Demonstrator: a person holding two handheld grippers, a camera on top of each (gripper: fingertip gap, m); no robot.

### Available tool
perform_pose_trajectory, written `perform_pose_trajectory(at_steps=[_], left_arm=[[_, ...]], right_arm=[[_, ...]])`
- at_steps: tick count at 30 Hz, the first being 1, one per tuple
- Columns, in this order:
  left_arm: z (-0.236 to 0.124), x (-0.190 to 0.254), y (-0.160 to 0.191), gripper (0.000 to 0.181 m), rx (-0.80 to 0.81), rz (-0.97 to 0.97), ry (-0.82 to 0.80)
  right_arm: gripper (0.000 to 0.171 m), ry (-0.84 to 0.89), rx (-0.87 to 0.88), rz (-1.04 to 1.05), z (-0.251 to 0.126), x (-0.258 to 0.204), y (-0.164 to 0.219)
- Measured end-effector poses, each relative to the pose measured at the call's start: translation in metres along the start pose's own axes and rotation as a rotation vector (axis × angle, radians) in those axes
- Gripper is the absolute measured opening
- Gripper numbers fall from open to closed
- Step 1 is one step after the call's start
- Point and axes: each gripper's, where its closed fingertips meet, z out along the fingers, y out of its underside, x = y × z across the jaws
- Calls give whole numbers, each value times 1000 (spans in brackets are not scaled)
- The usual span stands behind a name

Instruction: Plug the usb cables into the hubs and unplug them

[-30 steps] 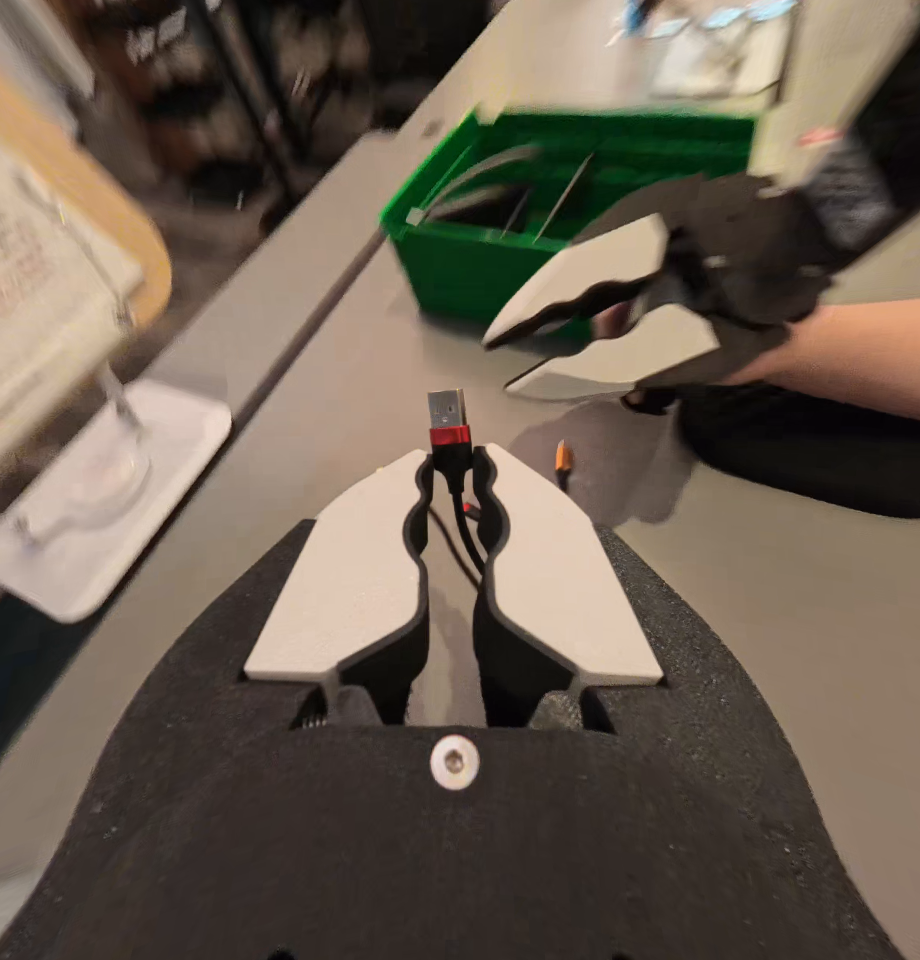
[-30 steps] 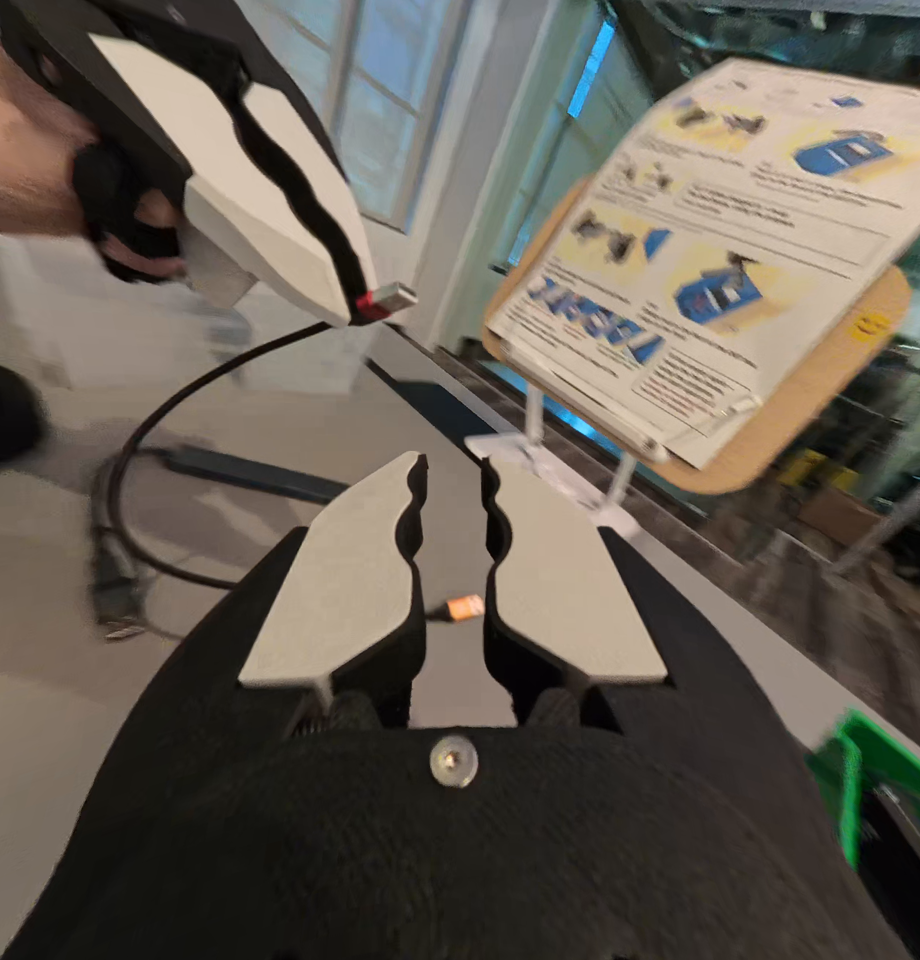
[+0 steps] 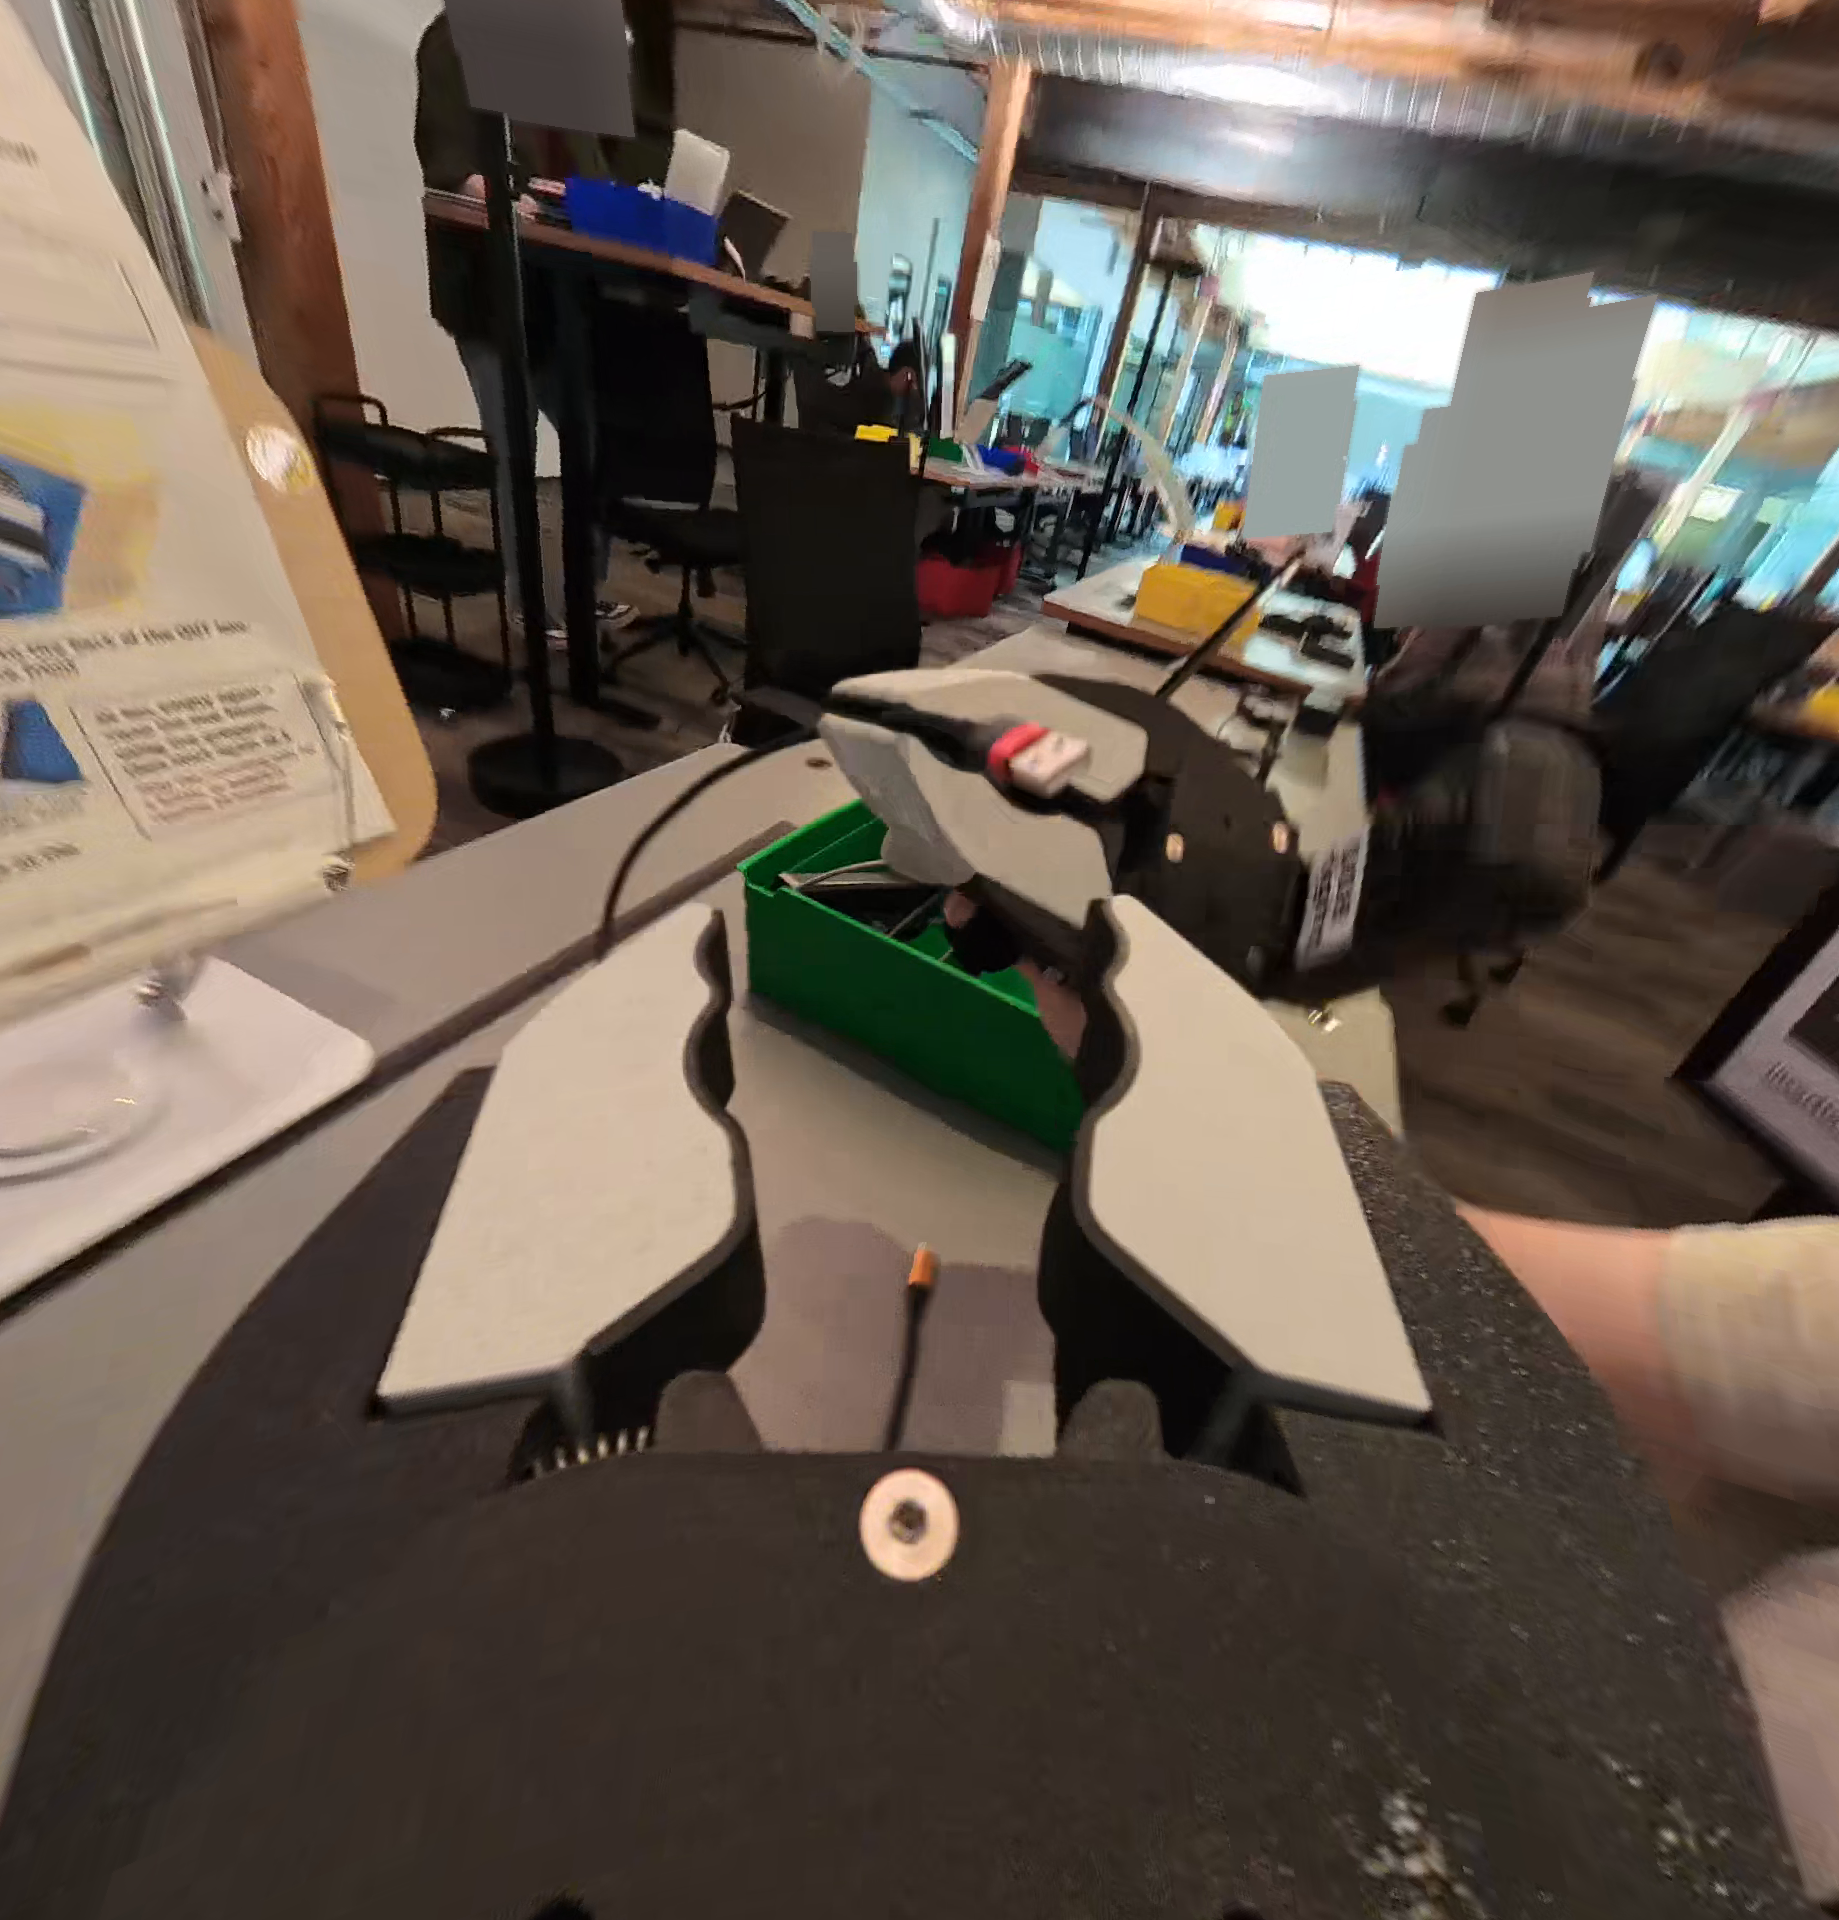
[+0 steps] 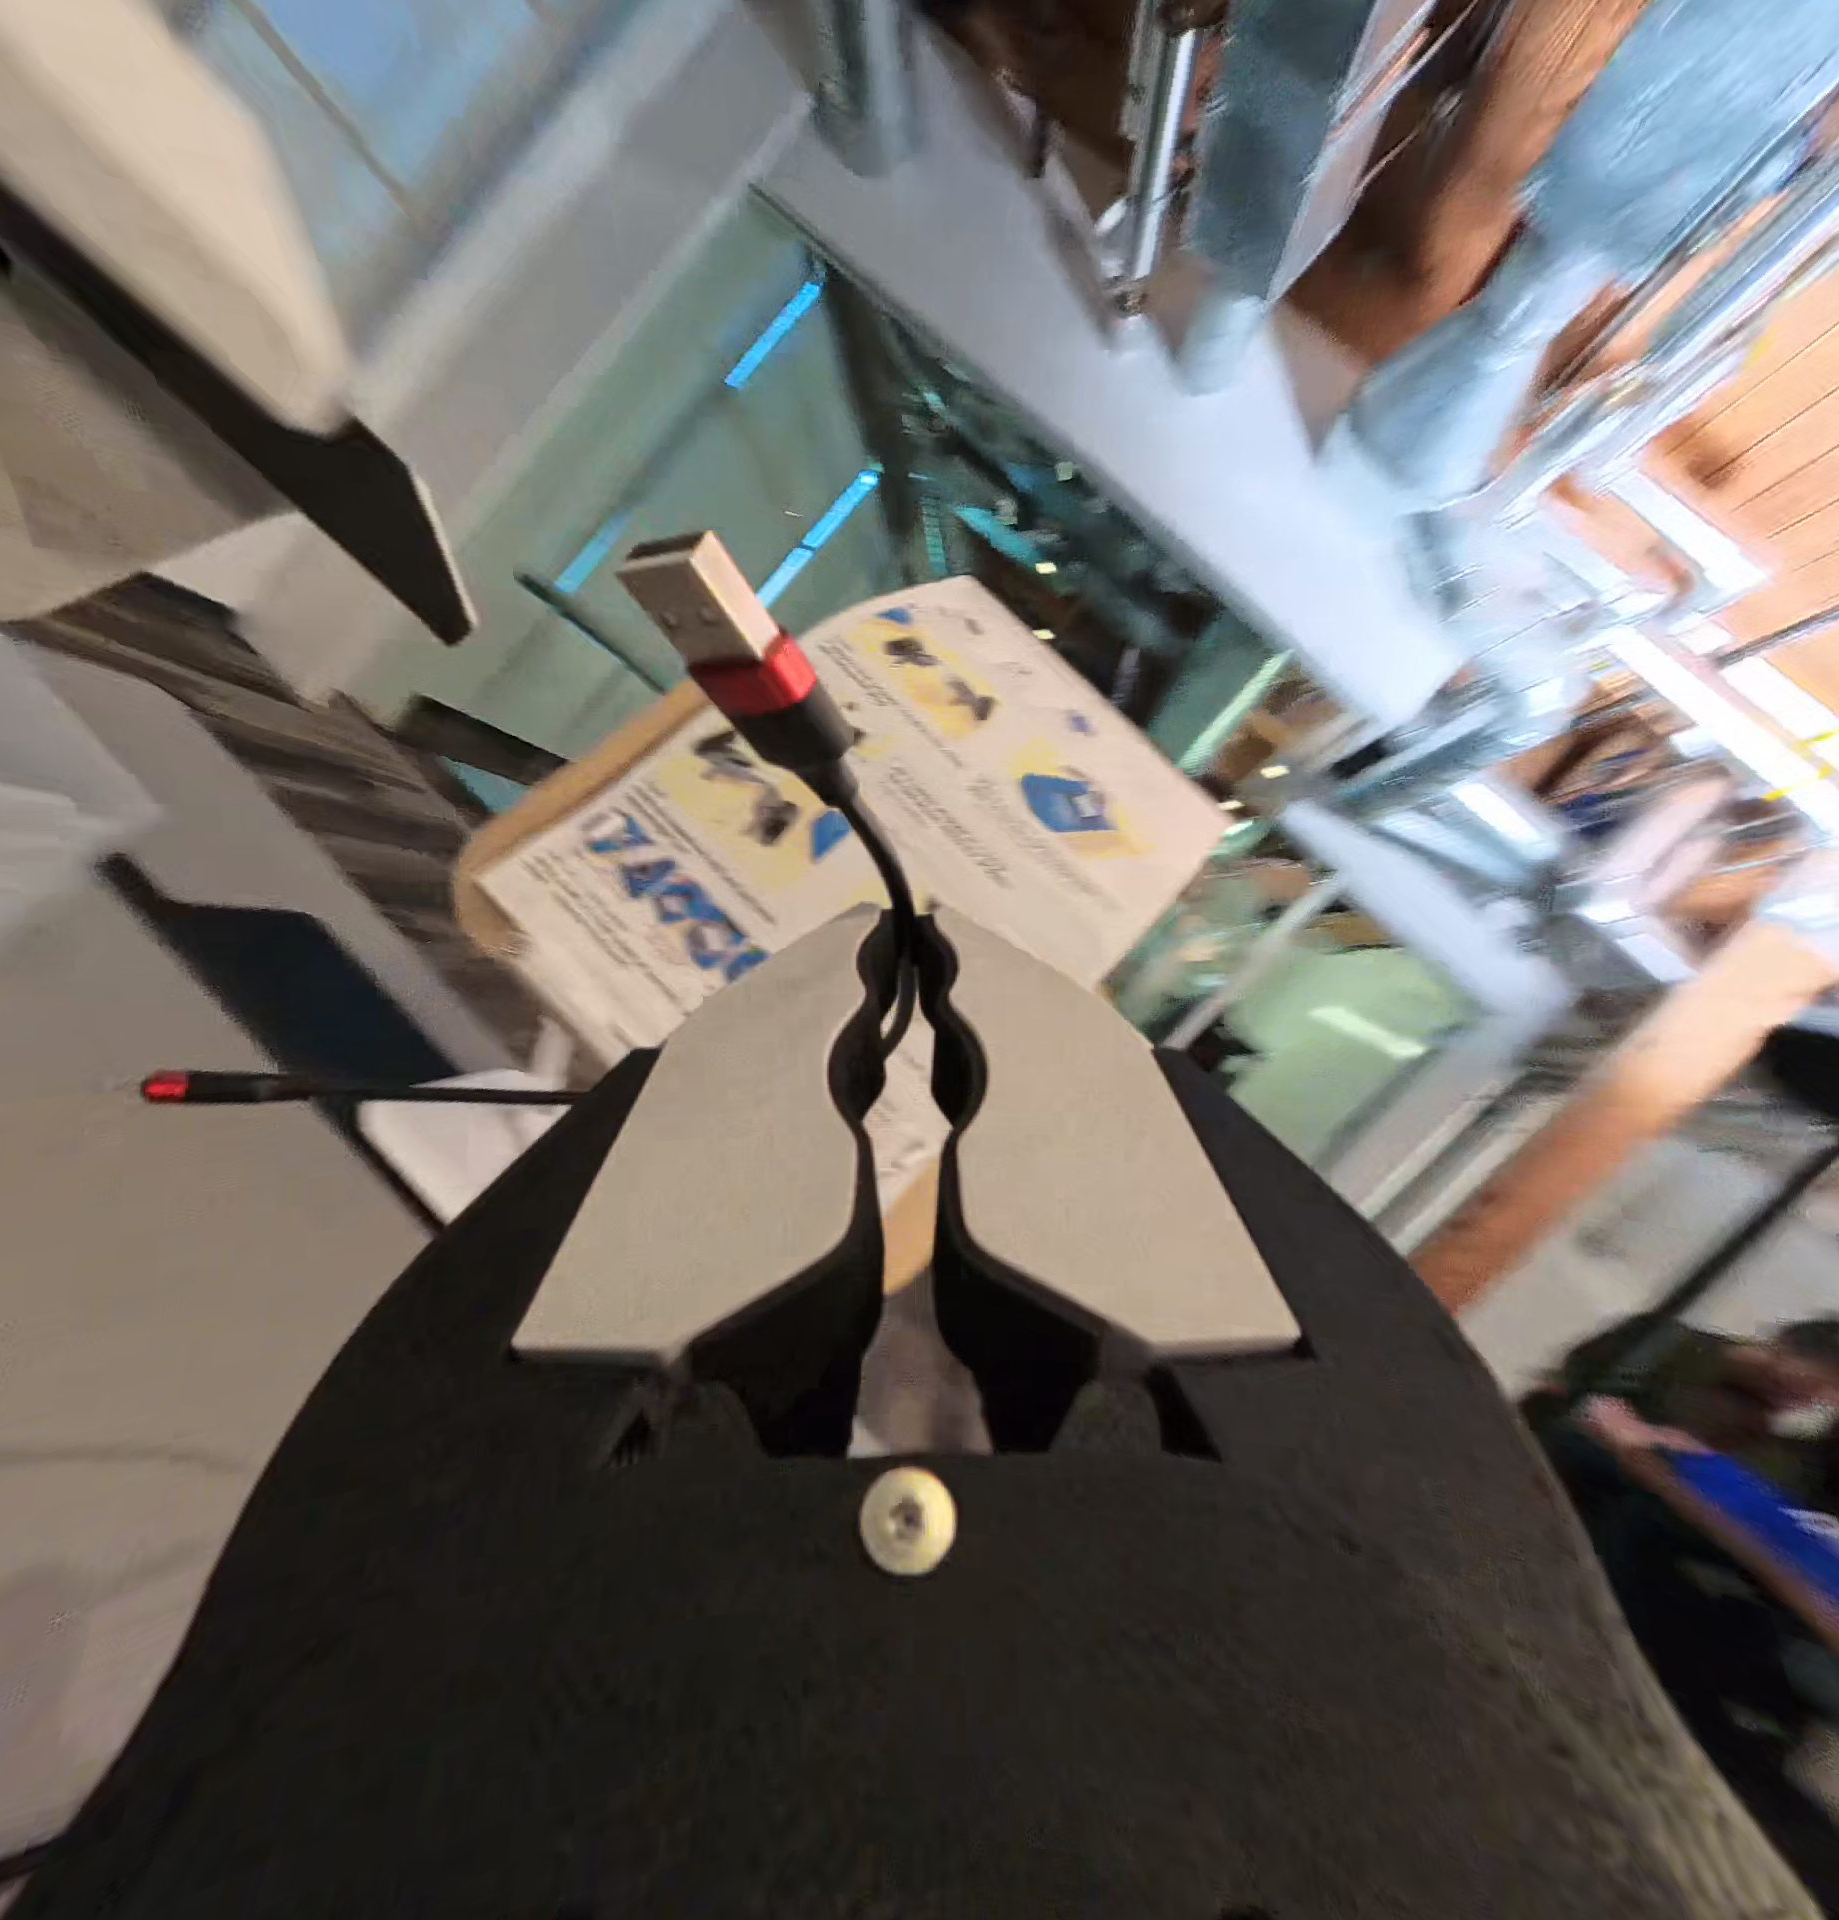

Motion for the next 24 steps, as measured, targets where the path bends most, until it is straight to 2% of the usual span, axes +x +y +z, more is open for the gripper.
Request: perform_pose_trajectory(at_steps=[1, 3, 7, 12, 14, 16, 19, 20, 22, 24], left_arm=[[6, 1, 4, 57, 4, -43, 9], [19, 3, 15, 59, -34, -93, 21], [34, 0, 25, 63, -47, -63, -28], [39, -4, 23, 39, 19, -99, -13], [36, -8, 18, 23, 67, -78, -27], [34, -12, 16, 15, 84, -44, -59], [36, -13, 24, 15, 13, -23, -53], [35, -14, 24, 15, 6, -11, -47], [29, -17, 23, 15, -19, 37, -41], [18, -21, 20, 16, -44, 99, -34]], right_arm=[[3, 42, -7, -66, 0, -2, 0], [4, 116, -15, -161, -1, -4, 0], [4, 191, -14, -241, -2, -10, 5], [4, 245, -22, -289, -3, -11, 7], [4, 249, -15, -306, -3, -14, 7], [4, 255, -8, -315, -4, -15, 7], [4, 236, -11, -288, -3, -17, 10], [3, 203, -6, -273, -2, -20, 10], [5, 33, 7, -197, 2, -35, 14], [21, -252, 25, -85, -1, -61, 13]])
